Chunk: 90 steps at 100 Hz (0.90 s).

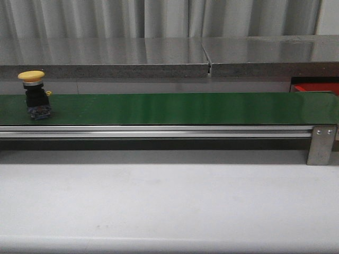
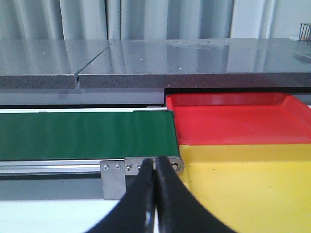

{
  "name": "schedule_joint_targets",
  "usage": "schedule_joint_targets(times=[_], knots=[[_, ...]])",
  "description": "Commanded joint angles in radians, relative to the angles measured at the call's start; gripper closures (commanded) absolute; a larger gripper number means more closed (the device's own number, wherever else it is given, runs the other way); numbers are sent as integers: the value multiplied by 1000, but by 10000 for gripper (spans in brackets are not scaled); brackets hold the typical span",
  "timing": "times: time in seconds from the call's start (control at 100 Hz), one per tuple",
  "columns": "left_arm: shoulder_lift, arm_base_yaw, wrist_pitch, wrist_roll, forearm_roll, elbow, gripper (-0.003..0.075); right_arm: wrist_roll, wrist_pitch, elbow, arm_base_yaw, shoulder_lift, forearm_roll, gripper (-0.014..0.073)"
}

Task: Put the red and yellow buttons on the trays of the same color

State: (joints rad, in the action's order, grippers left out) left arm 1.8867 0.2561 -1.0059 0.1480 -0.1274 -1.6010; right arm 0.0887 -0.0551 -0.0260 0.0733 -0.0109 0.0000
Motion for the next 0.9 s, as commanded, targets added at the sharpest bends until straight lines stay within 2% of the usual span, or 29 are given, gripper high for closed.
schedule_joint_targets(times=[0.0, 0.1, 0.19, 0.29, 0.41, 0.43, 0.67, 0.89], knots=[[-88, -31, 40, -18, -20, -27, 139, -5, 73, 22, 6, -16, -12, 711], [-135, -62, 66, -42, -13, -27, 160, -5, 73, 22, 6, -16, -12, 711], [-183, -83, 84, -61, -13, -27, 232, -5, 73, 22, 6, -16, -12, 711], [-237, -104, 89, -116, -15, -27, 408, -5, 73, 22, 6, -16, -12, 711], [-290, -128, 87, -191, -57, -27, 712, -5, 73, 22, 6, -16, -12, 711], [-296, -130, 85, -208, -71, -27, 743, -5, 73, 22, 6, -16, -12, 711], [-439, -162, 113, -270, -111, 49, 741, -5, 73, 22, 6, -16, -12, 711], [-626, -165, 202, -298, -118, 246, 741, -5, 73, 22, 6, -16, -12, 711]])
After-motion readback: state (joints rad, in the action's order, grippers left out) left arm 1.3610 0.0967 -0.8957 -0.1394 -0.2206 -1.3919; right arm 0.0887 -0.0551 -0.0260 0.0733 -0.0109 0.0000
